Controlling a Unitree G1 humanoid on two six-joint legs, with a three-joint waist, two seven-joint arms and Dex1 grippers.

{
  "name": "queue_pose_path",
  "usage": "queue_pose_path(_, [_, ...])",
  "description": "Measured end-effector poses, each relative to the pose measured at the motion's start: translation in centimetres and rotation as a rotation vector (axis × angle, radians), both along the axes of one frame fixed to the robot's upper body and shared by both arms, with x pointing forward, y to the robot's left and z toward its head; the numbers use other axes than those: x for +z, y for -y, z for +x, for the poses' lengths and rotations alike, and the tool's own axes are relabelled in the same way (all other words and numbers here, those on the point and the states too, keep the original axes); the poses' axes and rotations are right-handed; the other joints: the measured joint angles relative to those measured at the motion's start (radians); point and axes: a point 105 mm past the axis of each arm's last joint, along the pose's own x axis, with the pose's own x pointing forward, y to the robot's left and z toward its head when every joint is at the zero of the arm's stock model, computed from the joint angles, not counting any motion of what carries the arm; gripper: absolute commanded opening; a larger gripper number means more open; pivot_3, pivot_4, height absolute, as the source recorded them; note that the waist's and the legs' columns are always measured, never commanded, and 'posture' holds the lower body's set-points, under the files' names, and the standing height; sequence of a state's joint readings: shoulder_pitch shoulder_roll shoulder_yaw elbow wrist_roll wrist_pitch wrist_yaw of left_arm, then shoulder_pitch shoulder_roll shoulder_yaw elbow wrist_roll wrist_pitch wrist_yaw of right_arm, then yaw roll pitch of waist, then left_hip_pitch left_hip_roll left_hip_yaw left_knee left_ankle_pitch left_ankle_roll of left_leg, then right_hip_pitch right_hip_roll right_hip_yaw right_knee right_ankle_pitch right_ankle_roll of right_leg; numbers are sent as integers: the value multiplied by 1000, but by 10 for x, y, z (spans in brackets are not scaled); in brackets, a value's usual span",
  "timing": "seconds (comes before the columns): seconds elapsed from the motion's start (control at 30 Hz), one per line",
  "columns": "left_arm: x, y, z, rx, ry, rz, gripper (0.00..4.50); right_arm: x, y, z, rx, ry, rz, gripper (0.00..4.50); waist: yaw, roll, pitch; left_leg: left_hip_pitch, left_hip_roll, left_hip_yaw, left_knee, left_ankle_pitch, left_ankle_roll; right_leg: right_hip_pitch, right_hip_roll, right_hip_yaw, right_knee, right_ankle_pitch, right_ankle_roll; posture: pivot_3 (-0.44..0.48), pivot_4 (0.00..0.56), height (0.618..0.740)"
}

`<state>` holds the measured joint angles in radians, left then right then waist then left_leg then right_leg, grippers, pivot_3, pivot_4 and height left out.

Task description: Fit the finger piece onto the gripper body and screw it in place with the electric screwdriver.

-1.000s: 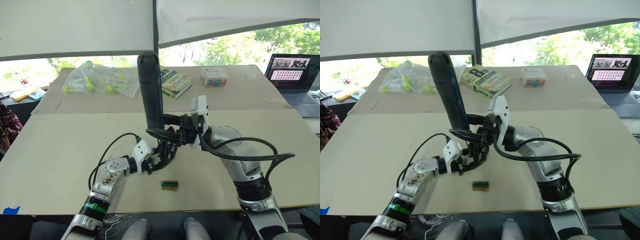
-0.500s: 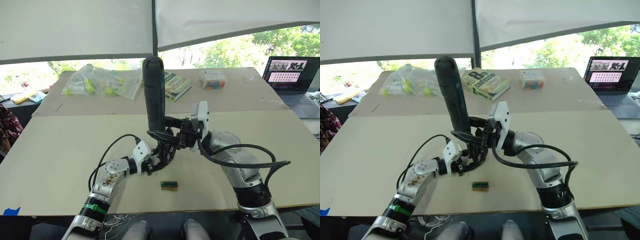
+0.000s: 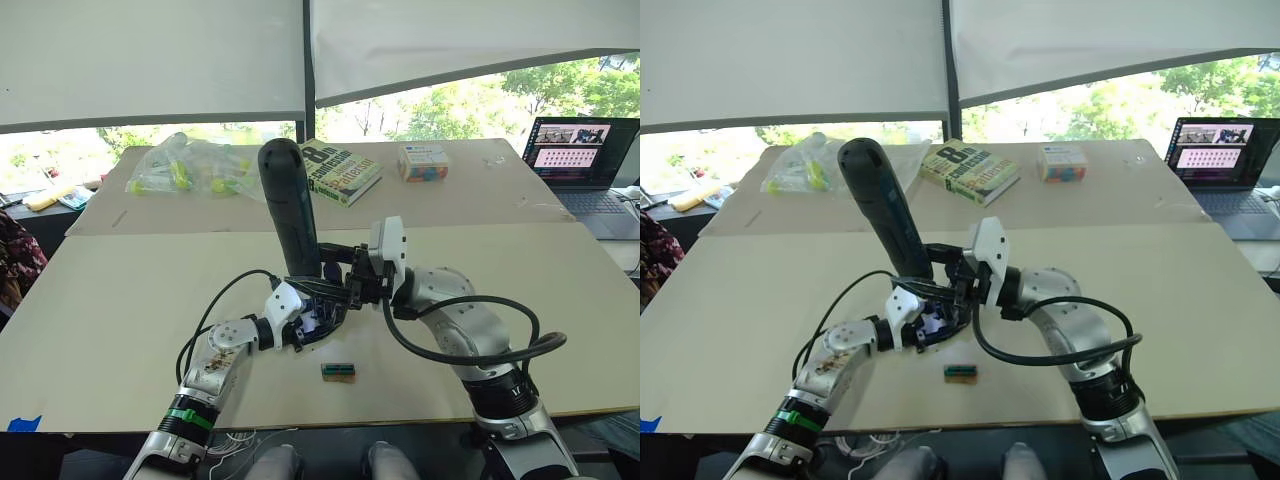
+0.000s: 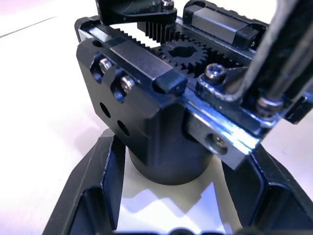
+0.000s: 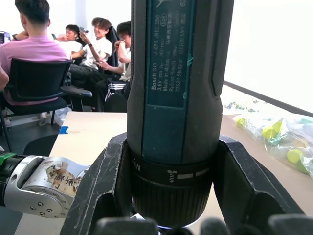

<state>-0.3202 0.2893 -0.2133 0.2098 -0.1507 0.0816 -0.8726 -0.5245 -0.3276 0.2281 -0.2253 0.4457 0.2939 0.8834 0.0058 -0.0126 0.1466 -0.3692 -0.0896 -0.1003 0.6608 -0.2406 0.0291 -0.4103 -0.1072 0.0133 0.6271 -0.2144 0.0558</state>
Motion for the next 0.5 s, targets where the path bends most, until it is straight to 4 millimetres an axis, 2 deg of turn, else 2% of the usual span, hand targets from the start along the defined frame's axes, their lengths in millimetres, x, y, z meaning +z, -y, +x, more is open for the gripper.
queue_pose_path(0.5, [1, -1, 0, -1, 3, 6, 2326, 9, 9, 4, 21, -37, 1, 1924, -3, 0, 0, -3, 0, 0, 0, 0, 0, -3, 0, 0, -1, 0, 0, 0, 150, 740])
